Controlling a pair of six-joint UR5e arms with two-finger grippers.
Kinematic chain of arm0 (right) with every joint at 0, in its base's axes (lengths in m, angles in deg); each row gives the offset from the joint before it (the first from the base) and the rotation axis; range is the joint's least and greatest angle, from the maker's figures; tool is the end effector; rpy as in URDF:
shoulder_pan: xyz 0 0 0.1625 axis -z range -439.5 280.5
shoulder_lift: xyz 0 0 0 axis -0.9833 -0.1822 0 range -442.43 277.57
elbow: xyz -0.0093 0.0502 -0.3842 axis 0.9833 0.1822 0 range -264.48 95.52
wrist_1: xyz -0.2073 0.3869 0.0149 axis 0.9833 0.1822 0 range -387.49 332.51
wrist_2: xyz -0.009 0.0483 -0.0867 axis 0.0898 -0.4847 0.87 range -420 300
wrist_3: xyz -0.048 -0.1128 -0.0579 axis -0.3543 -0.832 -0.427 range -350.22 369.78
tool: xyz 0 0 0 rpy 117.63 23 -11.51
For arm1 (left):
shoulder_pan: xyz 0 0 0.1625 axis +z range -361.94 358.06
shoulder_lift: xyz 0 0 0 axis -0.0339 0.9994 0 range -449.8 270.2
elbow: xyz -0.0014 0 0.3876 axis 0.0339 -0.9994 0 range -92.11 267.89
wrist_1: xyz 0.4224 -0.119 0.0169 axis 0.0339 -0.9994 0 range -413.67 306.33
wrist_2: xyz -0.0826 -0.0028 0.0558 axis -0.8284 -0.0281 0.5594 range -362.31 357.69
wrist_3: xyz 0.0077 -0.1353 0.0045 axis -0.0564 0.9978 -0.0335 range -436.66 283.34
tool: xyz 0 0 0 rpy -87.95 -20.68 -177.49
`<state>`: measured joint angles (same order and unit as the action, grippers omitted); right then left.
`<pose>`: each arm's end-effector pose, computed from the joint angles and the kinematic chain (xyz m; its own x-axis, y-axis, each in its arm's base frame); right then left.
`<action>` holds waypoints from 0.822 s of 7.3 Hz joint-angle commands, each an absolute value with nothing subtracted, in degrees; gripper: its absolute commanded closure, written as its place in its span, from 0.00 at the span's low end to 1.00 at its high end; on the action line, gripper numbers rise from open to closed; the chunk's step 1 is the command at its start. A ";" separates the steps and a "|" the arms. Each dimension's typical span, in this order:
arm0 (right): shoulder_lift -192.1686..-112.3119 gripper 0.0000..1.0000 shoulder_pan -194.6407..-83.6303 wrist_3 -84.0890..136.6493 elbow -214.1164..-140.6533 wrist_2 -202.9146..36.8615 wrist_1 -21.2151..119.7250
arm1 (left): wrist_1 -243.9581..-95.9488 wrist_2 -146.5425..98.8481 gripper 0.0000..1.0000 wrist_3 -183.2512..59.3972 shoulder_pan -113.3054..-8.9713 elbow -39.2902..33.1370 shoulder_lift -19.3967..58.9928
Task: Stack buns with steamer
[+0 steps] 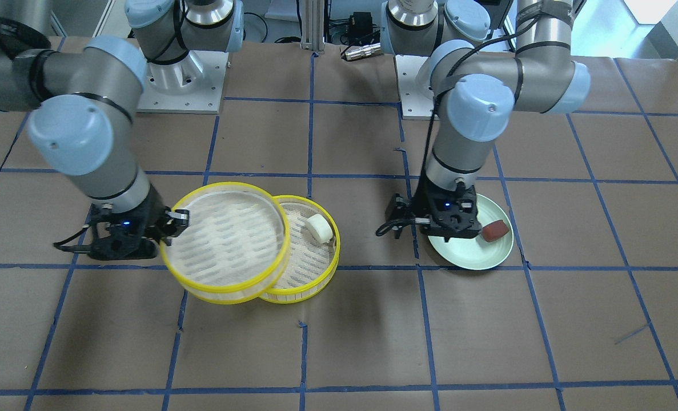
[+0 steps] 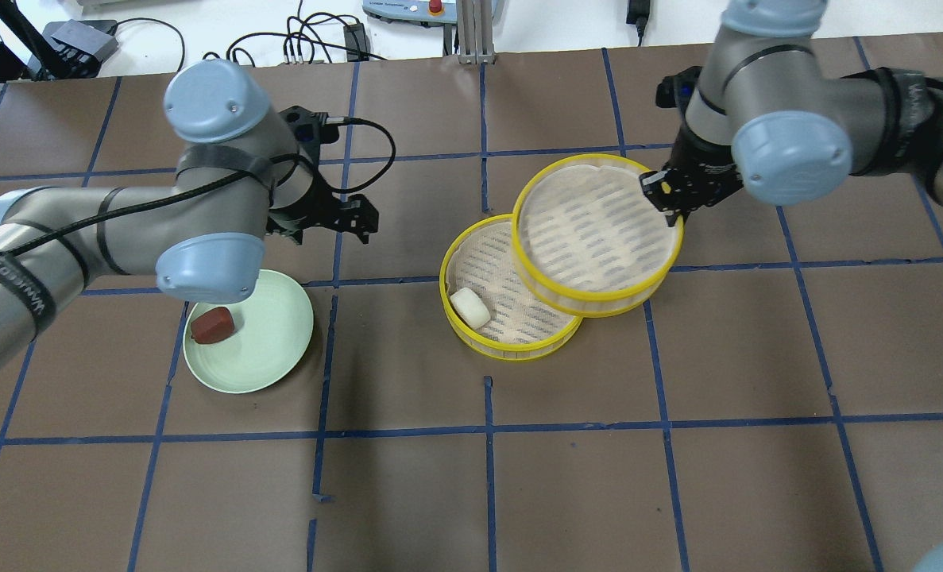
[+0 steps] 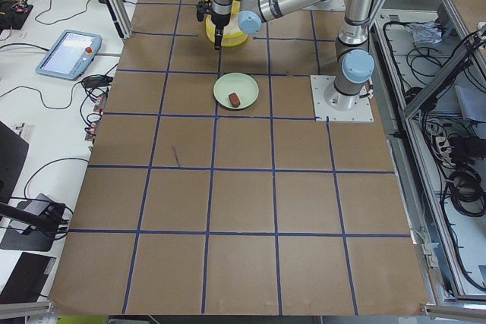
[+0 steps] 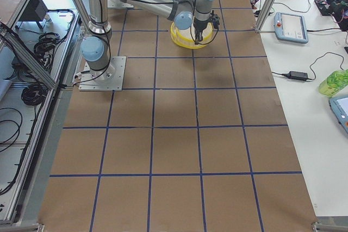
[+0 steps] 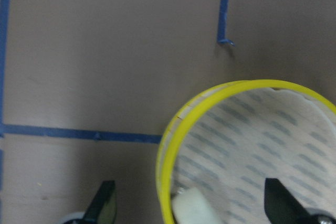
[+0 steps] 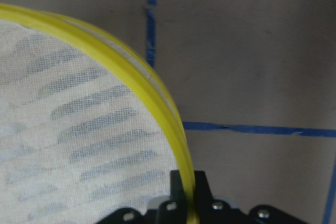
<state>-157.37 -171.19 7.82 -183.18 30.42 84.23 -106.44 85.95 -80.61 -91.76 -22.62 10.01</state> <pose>0.1493 -0.5743 0.2291 -0.9979 -0.0639 0.0061 -0.0636 0.9973 0.0359 -0.1356 -0.5429 0.2107 -0.9974 0.0689 0.0217 0.0658 0.9903 -0.1222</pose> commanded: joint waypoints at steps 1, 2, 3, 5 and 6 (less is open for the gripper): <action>-155.74 0.90 -177.50 12.33 -183.62 30.70 85.19 | -110.16 89.24 0.00 -91.65 -81.70 -27.06 8.20; -155.56 0.90 -177.50 12.33 -185.01 31.05 85.45 | -110.62 89.88 0.00 -93.34 -79.66 -27.24 8.81; -155.56 0.90 -177.50 12.41 -186.76 30.79 88.32 | -111.06 89.97 0.00 -93.44 -79.03 -27.33 10.04; -155.73 0.90 -177.59 12.68 -187.31 30.35 88.61 | -111.07 93.19 0.00 -92.83 -78.85 -27.42 13.46; -155.82 0.90 -177.94 13.64 -187.22 30.35 88.70 | -111.07 93.40 0.02 -93.18 -78.76 -27.51 13.91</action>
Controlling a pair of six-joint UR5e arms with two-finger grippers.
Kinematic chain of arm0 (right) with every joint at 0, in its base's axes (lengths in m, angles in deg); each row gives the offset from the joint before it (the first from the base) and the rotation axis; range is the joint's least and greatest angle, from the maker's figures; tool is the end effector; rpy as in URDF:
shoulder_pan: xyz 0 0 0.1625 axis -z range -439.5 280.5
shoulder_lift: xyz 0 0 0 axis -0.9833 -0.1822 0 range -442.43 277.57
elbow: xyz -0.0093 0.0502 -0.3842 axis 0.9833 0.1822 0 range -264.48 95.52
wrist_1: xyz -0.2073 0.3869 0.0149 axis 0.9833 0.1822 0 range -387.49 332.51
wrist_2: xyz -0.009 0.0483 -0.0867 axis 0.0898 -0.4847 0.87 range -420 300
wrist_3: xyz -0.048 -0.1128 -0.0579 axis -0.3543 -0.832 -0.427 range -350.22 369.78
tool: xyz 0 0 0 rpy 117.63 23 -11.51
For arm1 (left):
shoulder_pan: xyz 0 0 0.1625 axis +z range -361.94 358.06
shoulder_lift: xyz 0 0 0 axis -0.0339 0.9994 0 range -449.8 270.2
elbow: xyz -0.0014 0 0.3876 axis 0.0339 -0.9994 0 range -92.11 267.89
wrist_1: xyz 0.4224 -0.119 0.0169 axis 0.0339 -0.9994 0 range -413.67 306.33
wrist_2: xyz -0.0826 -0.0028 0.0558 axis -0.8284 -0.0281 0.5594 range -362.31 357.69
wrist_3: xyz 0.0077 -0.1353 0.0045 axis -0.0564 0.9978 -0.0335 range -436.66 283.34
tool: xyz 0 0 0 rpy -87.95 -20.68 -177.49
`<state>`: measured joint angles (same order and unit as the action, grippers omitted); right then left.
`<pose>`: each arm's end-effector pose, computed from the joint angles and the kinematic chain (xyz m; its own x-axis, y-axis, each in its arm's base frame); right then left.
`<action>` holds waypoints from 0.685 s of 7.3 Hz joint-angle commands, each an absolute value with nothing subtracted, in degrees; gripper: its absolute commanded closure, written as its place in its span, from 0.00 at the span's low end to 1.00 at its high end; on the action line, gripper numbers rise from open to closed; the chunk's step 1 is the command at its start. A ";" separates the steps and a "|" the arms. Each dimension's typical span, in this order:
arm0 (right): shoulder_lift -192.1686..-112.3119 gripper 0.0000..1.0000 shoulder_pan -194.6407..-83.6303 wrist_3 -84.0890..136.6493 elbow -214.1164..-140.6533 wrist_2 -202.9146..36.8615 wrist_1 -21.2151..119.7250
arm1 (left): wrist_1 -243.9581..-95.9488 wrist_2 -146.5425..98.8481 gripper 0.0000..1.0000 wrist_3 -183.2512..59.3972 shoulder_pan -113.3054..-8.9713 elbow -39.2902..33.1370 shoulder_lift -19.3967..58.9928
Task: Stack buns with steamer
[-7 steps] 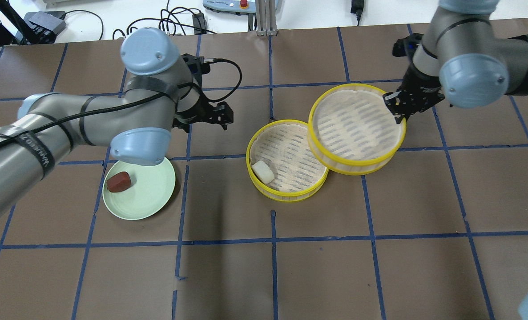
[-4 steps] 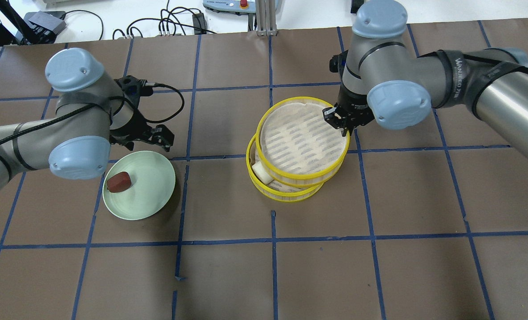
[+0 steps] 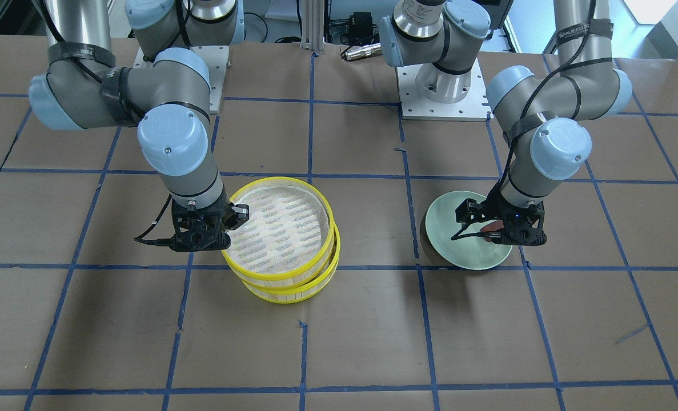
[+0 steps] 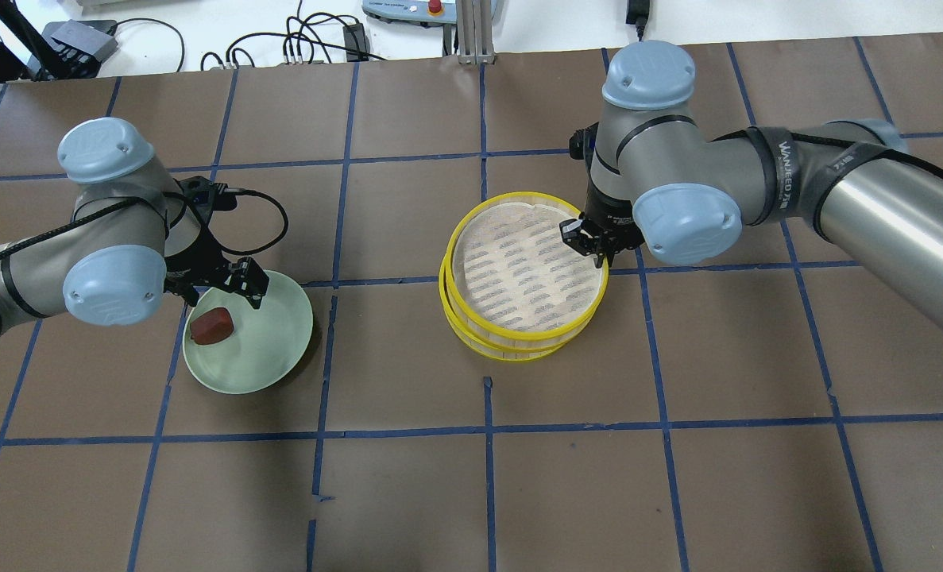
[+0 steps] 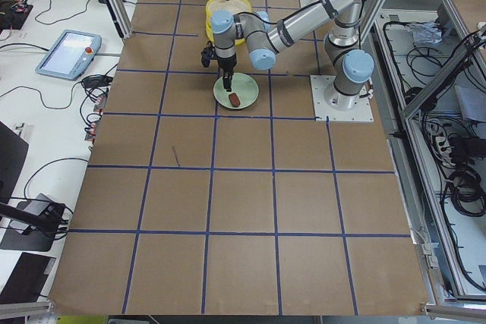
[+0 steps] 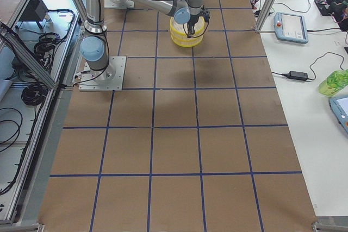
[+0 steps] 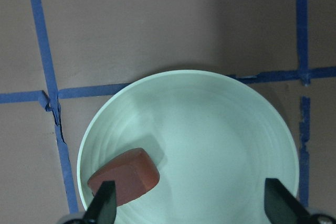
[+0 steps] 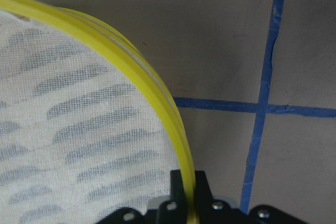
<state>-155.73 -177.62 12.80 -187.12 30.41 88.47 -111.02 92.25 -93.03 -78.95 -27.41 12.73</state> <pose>0.2112 -0.5432 0.1874 -0.9959 -0.0894 0.0102 -0.0887 0.9943 0.0586 -0.0065 -0.5163 0.1406 -0.9966 0.0653 -0.0506 0.0595 0.9923 0.1089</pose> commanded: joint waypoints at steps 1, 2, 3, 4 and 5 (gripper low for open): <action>-155.91 0.90 -178.12 14.69 -187.22 30.35 88.79 | -111.07 93.83 0.10 -93.62 -78.76 -27.94 14.09; -155.91 0.90 -178.29 15.83 -187.13 30.43 88.79 | -111.07 96.01 0.34 -93.88 -77.89 -28.21 14.18; -155.82 0.89 -178.47 15.93 -187.13 30.43 89.14 | -111.15 95.51 0.71 -95.97 -77.18 -28.47 14.35; -155.82 0.89 -178.47 16.28 -187.05 30.43 89.40 | -110.98 95.42 0.88 -96.17 -76.83 -29.26 14.44; -155.91 0.89 -178.64 17.85 -186.96 30.35 89.66 | -110.89 95.42 0.91 -95.91 -76.74 -29.35 14.44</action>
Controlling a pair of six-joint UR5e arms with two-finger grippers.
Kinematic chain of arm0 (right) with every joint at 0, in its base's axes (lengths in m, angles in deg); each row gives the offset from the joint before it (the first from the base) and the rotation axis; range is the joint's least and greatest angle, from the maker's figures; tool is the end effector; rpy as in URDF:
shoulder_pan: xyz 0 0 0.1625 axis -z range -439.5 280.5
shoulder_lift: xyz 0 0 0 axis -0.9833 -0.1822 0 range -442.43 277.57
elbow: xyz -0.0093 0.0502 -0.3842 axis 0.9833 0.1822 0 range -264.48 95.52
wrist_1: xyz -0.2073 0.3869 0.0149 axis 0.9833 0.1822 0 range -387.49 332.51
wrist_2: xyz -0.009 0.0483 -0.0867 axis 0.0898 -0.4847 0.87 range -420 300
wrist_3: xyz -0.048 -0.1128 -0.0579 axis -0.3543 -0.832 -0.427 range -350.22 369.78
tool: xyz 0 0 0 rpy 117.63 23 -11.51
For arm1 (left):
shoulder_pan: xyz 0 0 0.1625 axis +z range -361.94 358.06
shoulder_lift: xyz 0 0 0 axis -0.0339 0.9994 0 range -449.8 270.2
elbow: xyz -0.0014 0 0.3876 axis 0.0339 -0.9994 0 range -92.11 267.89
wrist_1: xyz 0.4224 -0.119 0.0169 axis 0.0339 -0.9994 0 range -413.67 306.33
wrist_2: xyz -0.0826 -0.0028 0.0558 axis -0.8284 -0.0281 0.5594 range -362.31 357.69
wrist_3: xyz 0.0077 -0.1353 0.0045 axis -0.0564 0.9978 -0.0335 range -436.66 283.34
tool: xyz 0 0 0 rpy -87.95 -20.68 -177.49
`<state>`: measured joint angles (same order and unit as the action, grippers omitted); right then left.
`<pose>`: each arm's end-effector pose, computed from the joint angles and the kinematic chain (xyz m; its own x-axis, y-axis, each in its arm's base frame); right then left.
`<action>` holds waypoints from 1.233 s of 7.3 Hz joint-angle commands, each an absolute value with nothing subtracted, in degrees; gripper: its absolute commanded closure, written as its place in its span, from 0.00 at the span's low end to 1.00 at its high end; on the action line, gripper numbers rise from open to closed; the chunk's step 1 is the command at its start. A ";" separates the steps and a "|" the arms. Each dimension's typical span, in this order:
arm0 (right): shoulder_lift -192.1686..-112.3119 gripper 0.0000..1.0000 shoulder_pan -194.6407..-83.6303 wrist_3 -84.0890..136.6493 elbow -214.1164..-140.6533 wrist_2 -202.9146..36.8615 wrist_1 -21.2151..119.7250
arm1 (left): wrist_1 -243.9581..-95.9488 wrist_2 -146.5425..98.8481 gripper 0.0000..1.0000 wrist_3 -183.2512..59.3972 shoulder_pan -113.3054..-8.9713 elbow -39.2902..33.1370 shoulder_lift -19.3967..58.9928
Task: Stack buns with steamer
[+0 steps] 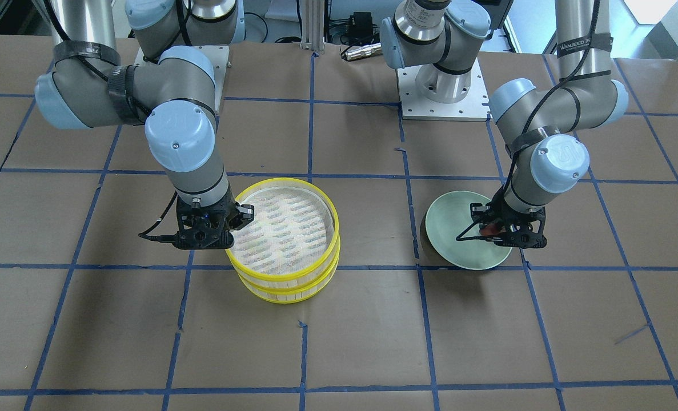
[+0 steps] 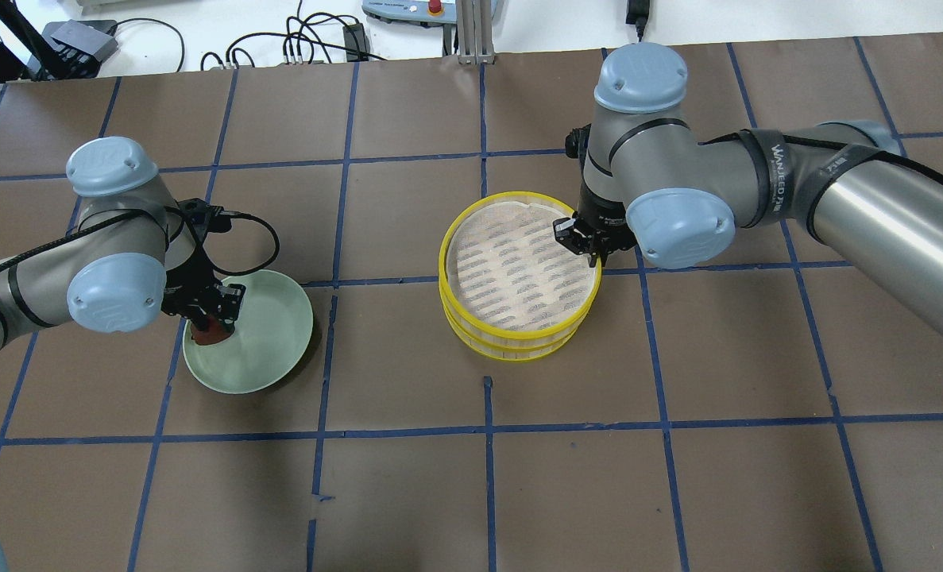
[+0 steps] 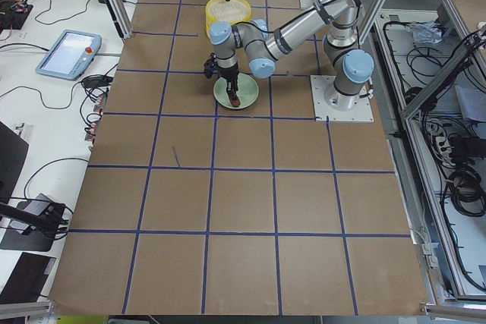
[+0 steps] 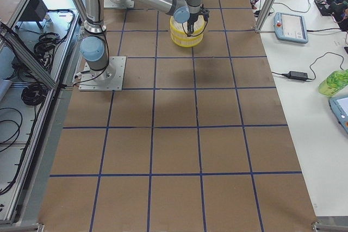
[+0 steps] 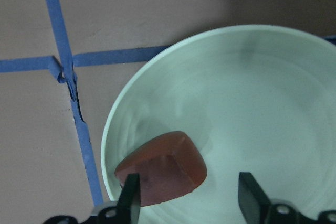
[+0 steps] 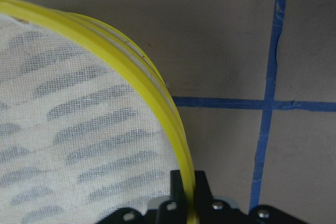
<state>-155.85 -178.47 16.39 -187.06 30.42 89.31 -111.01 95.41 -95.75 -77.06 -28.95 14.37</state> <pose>0.2196 -0.5424 0.1904 -0.9991 -0.0416 0.0120 -0.0411 0.9983 0.0402 0.0147 -0.5028 0.1163 -0.9929 0.0901 -0.0782 0.0748 0.9807 0.1806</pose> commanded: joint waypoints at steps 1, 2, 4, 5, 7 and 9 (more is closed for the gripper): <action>-155.74 0.88 -178.91 18.04 -187.05 30.43 90.01 | -110.80 95.16 0.93 -95.38 -76.82 -28.74 13.92; -155.73 0.84 -178.91 18.04 -187.05 30.52 90.02 | -110.19 93.94 0.93 -92.59 -78.04 -28.13 12.35; -155.56 0.01 -179.00 18.04 -187.13 30.52 89.84 | -113.68 86.04 0.93 -86.08 -82.07 -26.98 5.08; -155.56 0.00 -178.91 17.87 -186.87 30.52 89.41 | -115.62 84.80 0.93 -82.23 -85.32 -25.94 1.99; -157.04 0.00 -177.17 16.99 -182.94 30.87 86.35 | -115.99 79.18 0.92 -67.59 -92.70 -19.02 1.87; -165.19 0.00 -172.79 15.59 -175.13 30.35 68.15 | -113.98 77.32 0.91 -54.22 -100.60 -16.36 4.14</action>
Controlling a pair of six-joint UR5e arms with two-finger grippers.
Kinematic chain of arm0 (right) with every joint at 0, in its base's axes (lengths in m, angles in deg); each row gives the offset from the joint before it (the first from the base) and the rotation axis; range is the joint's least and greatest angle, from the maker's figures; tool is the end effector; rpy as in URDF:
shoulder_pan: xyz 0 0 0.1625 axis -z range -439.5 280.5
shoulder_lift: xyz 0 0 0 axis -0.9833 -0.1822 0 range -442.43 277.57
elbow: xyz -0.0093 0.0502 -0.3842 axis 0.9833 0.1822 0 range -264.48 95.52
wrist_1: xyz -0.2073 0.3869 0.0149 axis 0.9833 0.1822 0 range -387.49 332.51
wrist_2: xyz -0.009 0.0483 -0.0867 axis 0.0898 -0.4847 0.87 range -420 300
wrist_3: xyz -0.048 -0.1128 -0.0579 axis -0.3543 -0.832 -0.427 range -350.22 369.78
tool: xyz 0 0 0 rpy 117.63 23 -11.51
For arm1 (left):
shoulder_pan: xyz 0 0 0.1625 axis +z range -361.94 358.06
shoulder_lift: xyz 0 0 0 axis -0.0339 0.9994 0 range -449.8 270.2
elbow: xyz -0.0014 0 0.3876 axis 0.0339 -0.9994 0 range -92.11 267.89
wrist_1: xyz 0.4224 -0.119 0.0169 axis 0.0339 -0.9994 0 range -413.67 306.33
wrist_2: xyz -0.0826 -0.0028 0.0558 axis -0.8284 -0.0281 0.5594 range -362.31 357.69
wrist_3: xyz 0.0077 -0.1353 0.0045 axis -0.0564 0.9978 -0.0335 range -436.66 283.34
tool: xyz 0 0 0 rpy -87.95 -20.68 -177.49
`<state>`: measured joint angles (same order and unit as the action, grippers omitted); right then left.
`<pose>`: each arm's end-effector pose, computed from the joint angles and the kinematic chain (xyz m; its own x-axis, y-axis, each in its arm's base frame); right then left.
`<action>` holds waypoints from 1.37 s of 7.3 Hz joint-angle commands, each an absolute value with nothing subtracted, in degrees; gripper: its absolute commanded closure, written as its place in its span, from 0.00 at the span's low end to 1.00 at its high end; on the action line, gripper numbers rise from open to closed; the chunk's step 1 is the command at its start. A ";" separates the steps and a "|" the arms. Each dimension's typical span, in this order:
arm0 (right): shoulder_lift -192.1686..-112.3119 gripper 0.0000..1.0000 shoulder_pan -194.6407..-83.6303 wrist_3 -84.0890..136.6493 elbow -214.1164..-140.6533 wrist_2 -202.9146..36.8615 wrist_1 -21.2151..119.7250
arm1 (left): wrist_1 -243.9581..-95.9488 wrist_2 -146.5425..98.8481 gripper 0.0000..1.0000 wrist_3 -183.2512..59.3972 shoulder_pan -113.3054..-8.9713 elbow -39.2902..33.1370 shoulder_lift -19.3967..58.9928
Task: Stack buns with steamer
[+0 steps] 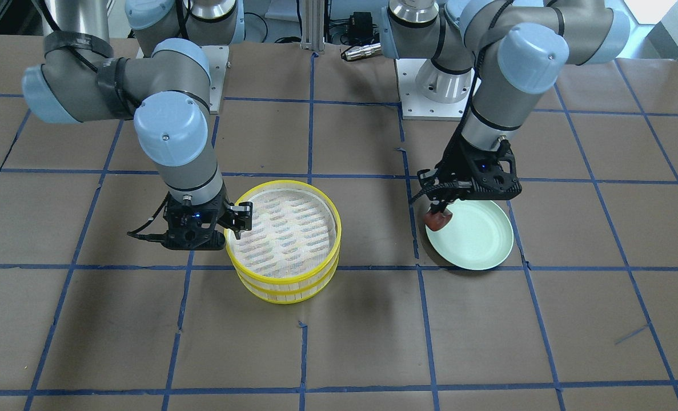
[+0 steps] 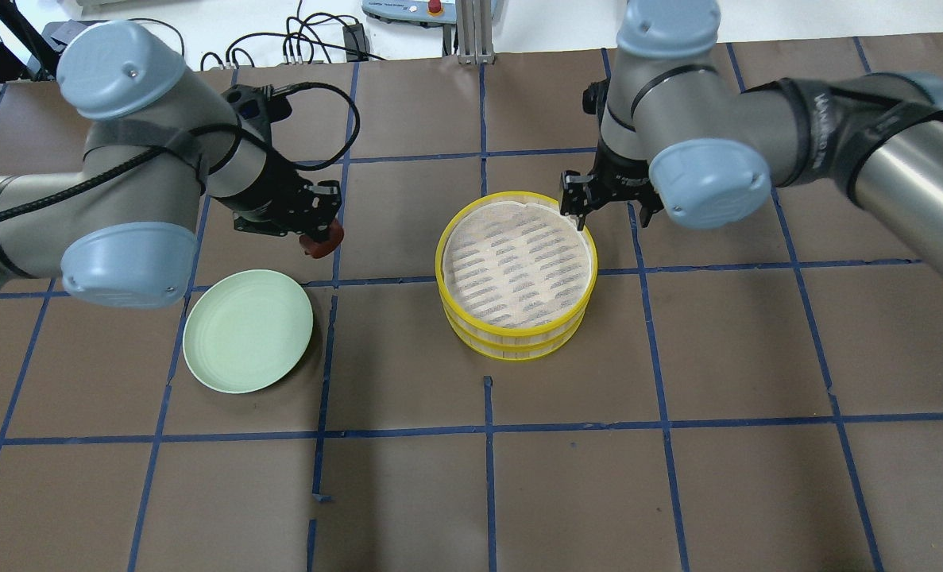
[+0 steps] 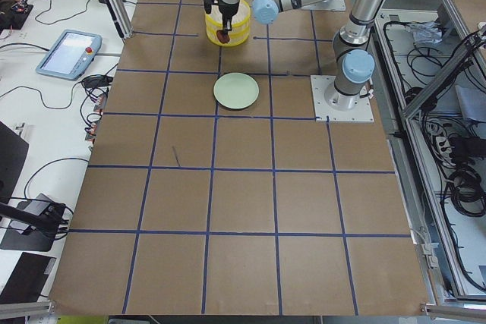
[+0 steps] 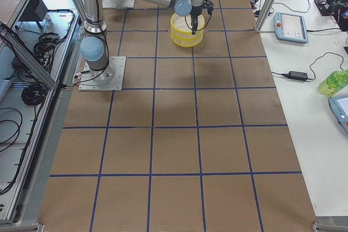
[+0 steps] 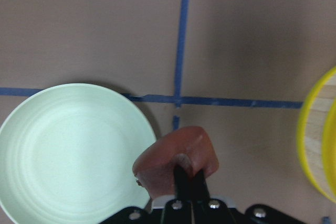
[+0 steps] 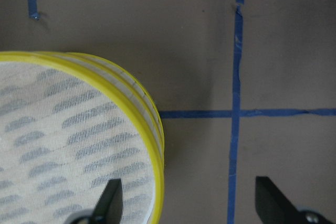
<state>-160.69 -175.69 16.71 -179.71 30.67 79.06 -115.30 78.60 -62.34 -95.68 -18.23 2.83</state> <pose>0.1933 -0.5602 0.2835 -0.9998 0.0128 0.0125 0.0129 0.9999 0.0060 -0.1891 -0.5234 0.2999 -0.9690 -0.1554 0.1922 -0.1809 0.9757 -0.1235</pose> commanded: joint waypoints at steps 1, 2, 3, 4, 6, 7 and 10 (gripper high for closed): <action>-168.71 0.00 -171.36 15.32 -172.66 28.35 62.56 | -110.57 74.97 0.89 -48.50 -104.47 -14.78 6.68; -170.57 0.00 -171.18 15.32 -172.11 28.06 60.42 | -106.62 74.68 0.76 -39.31 -107.73 -14.50 9.67; -171.54 0.00 -171.35 15.84 -171.67 28.32 59.79 | -103.02 74.85 0.10 -36.00 -110.11 -14.50 12.13; -172.16 0.00 -171.18 15.76 -172.01 28.41 58.65 | -100.72 74.77 0.00 -34.75 -110.74 -14.50 13.20; -172.43 0.00 -171.26 15.14 -172.28 28.76 58.38 | -101.04 75.64 0.00 -44.67 -109.53 -13.45 11.73; -172.43 0.00 -171.52 15.23 -172.11 28.68 58.46 | -103.83 75.38 0.00 -56.85 -104.65 -12.66 11.20; -172.43 0.00 -171.44 15.23 -172.19 28.76 58.38 | -127.82 76.42 0.00 -84.85 -90.85 -6.37 5.41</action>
